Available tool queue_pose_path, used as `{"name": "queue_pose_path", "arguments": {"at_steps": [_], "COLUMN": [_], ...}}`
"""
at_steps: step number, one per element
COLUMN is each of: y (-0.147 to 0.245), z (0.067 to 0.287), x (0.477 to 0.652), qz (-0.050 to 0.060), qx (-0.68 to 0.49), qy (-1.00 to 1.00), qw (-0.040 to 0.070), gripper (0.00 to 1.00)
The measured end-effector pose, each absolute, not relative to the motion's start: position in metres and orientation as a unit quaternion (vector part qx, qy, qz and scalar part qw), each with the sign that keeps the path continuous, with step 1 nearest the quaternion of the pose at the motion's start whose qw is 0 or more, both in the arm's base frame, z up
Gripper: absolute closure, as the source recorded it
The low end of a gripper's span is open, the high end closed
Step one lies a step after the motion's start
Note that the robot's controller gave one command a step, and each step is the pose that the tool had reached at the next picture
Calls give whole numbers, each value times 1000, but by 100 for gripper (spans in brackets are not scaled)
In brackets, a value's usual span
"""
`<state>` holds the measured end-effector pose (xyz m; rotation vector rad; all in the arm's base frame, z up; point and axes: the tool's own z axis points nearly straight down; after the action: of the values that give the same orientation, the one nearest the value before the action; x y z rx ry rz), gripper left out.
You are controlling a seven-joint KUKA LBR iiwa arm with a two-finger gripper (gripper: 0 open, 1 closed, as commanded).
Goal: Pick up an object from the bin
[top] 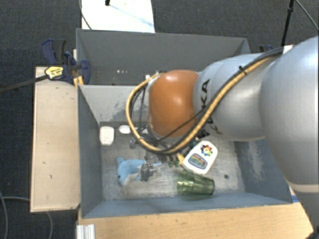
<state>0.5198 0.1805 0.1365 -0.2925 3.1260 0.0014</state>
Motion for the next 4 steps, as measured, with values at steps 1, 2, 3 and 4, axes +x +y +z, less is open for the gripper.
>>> {"name": "queue_pose_path", "arguments": {"at_steps": [1, 2, 3, 4], "y": [190, 196, 195, 195], "z": [76, 57, 58, 63], "x": [527, 537, 537, 536], "qz": [0, 5, 5, 5], "qx": [-197, -186, -184, -184], "qy": [980, 983, 983, 983], "qw": [2, 14, 14, 13], "gripper": [0, 100, 100, 100]}}
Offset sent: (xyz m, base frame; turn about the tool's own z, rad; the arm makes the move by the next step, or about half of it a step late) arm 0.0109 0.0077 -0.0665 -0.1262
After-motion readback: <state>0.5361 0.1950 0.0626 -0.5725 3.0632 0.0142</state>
